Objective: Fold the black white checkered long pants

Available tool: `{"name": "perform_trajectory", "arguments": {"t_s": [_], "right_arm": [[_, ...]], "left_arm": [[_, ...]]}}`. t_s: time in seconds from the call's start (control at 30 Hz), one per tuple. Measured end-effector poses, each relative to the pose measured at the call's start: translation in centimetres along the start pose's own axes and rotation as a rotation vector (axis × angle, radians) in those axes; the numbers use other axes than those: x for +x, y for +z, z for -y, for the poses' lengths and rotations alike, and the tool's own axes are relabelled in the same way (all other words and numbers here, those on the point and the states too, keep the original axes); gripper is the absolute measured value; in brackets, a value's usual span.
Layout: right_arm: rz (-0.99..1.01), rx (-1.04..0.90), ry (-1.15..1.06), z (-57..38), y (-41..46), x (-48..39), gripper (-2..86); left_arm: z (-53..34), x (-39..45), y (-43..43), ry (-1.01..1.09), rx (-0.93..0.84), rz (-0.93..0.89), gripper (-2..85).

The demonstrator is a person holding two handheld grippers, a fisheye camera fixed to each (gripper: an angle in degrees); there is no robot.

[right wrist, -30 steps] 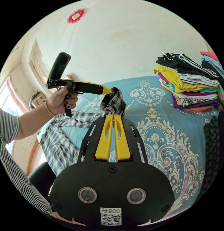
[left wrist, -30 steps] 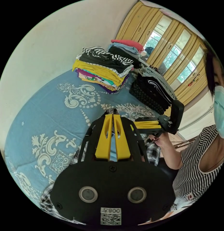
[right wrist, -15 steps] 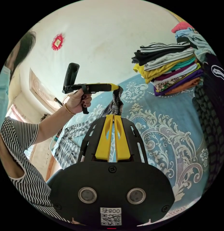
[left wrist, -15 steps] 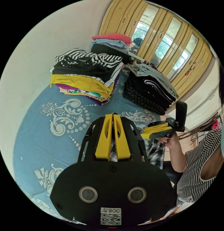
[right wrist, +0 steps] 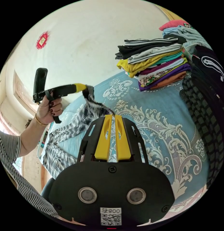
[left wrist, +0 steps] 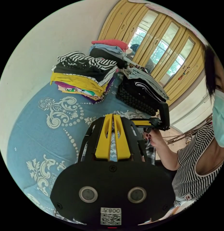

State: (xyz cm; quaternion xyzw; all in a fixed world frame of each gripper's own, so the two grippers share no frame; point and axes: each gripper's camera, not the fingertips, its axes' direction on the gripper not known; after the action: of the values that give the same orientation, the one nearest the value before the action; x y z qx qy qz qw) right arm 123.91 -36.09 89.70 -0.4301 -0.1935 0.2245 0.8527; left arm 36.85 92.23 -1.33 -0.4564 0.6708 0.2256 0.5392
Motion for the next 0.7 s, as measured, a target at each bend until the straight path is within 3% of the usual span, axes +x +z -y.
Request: {"name": "perform_trajectory", "arguments": {"t_s": [0.1, 0.23, 0.43, 0.7], "right_arm": [[0.049, 0.046, 0.014, -0.3, -1.1, 0.8, 7.2], [0.321, 0.047, -0.059, 0.0, -1.1, 1.1, 8.2], [0.146, -0.057, -0.219, 1.0, 0.5, -2.7, 7.9], [0.120, -0.126, -0.237, 1.2, 2.4, -3.4, 1.7]], "left_arm": [[-1.3, -0.1, 2.1, -0.021, -0.048, 0.008, 0.6], [-2.2, -0.8, 3.4, -0.066, -0.033, -0.059, 0.6], [-2.4, -0.9, 4.1, -0.074, -0.029, -0.065, 0.8], [-2.6, 0.0, 4.4, -0.018, -0.067, -0.077, 2.4]]}}
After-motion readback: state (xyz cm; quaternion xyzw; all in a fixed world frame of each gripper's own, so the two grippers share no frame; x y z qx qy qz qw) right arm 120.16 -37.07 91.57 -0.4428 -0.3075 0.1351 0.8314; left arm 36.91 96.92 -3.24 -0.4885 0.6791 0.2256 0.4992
